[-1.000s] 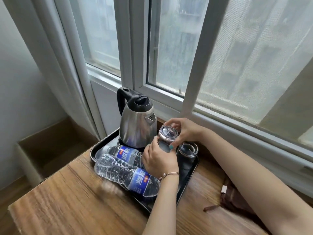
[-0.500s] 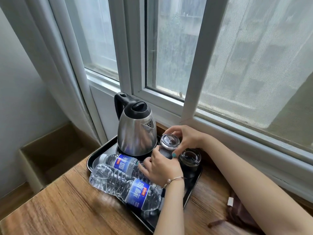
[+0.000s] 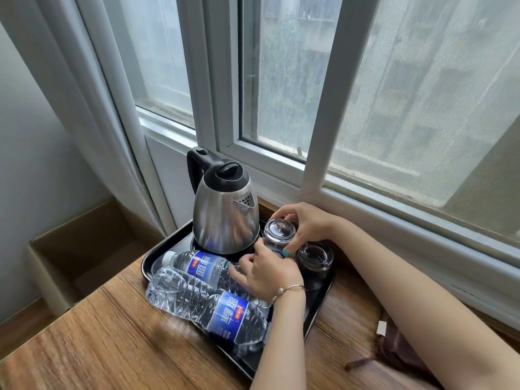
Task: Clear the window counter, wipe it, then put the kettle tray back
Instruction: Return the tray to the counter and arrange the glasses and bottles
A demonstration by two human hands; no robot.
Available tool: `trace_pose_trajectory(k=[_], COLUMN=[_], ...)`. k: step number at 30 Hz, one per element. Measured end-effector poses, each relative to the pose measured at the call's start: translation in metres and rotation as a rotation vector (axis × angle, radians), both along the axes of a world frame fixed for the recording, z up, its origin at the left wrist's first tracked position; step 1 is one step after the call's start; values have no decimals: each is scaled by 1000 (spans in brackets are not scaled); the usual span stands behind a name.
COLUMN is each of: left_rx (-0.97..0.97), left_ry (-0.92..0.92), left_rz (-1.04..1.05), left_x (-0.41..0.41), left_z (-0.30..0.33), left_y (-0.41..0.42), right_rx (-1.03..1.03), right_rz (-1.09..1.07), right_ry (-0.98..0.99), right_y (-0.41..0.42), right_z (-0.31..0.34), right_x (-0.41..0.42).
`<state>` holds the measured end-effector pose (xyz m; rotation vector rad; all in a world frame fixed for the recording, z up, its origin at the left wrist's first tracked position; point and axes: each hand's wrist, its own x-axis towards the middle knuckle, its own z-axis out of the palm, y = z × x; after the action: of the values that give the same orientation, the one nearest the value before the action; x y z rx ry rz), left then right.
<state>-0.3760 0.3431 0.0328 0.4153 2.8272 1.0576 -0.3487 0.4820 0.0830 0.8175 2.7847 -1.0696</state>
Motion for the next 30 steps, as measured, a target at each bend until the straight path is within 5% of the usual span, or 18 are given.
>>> trace_pose_trajectory(k=[30], left_rx=[-136], left_ry=[-24], left_rz=[-74], left_x=[-1], left_z=[3], left_y=[-5], right_rx=[1], right_rz=[-17], right_ry=[-172], right_y=[-9], right_z=[9], right_x=[-6])
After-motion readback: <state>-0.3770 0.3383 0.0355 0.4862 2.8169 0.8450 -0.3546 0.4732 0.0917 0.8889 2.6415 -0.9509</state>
